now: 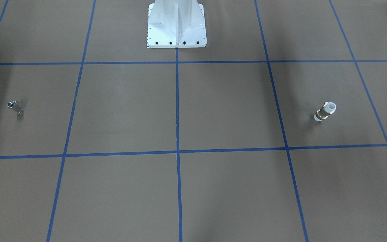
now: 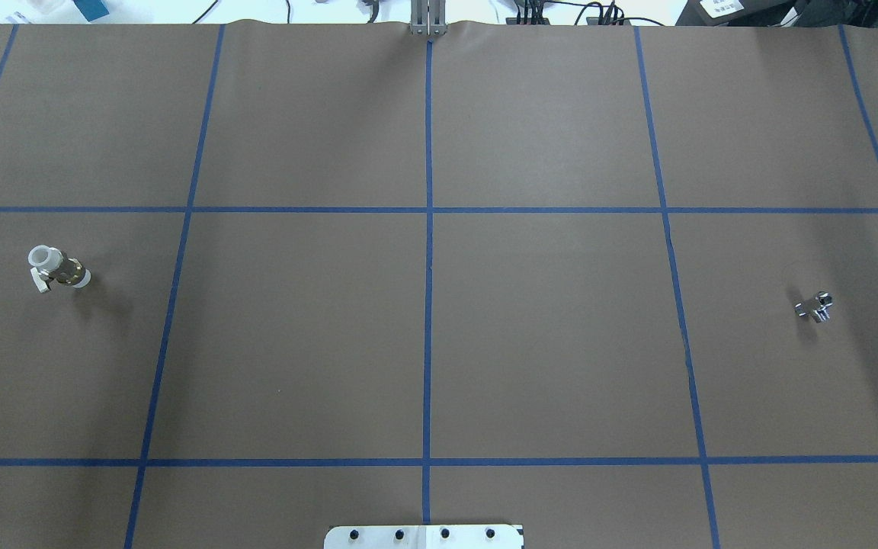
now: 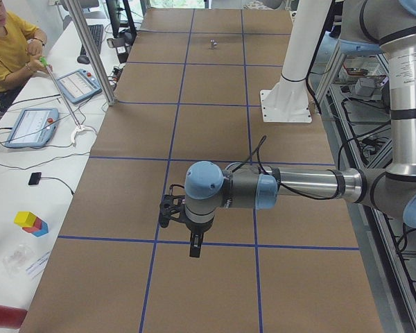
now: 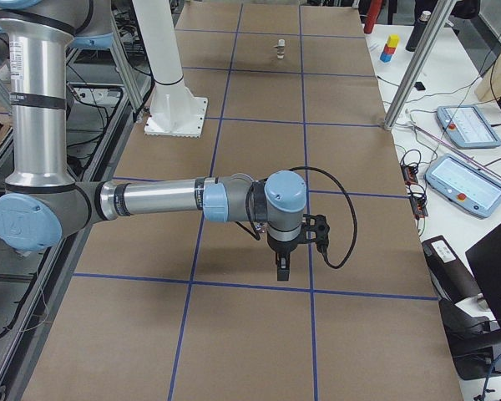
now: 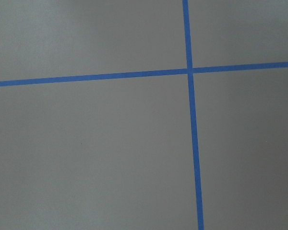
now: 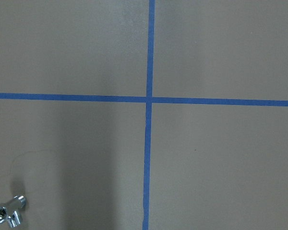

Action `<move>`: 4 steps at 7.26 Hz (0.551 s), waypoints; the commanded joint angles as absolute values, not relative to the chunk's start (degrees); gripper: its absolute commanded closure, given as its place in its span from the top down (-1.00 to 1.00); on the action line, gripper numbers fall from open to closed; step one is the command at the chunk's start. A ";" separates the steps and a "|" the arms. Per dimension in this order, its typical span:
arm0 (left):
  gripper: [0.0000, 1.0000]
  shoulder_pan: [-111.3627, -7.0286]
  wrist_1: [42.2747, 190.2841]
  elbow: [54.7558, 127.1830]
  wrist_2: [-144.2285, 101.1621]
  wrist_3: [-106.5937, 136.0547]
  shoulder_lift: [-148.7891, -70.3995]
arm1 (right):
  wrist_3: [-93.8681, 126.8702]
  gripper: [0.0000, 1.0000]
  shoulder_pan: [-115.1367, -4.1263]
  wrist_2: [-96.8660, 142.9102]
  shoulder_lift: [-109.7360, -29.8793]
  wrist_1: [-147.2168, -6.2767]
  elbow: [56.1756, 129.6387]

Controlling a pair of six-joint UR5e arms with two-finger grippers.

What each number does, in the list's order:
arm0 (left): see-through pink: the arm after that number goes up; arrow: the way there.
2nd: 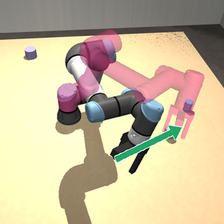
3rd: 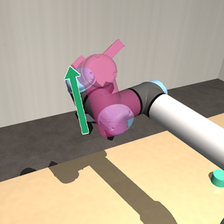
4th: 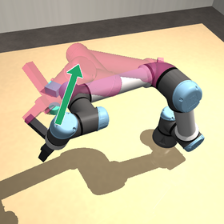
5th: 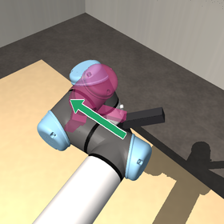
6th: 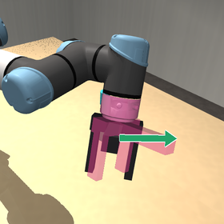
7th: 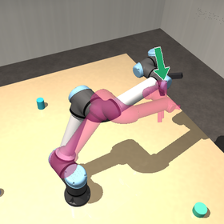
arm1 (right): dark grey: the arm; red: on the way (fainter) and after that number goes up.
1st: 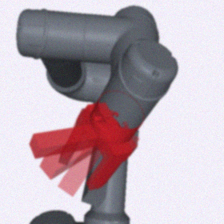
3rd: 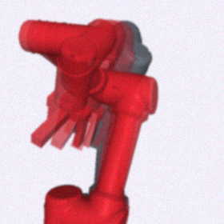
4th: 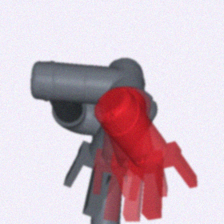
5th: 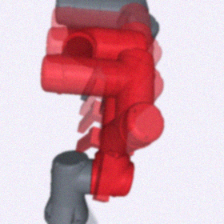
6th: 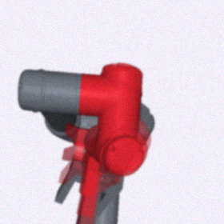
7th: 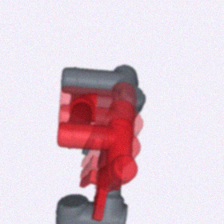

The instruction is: Assemble PPR valve and pipe with both arms

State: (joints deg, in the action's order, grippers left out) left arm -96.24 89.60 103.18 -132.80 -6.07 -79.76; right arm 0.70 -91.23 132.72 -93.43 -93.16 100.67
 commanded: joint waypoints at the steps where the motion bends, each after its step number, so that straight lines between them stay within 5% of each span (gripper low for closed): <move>1: 1.00 -96.24 89.65 103.18 -132.72 -6.15 -79.72 | 0.70 1.00 -91.23 132.71 -93.43 -93.16 100.72; 4: 1.00 -96.24 89.74 104.67 -132.89 -6.15 -79.72 | 0.70 1.00 -91.23 132.71 -93.43 -93.08 100.63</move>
State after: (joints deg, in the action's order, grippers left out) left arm -96.24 89.71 103.67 -132.80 -6.15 -79.72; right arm 0.71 -91.23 132.72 -93.43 -93.14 100.68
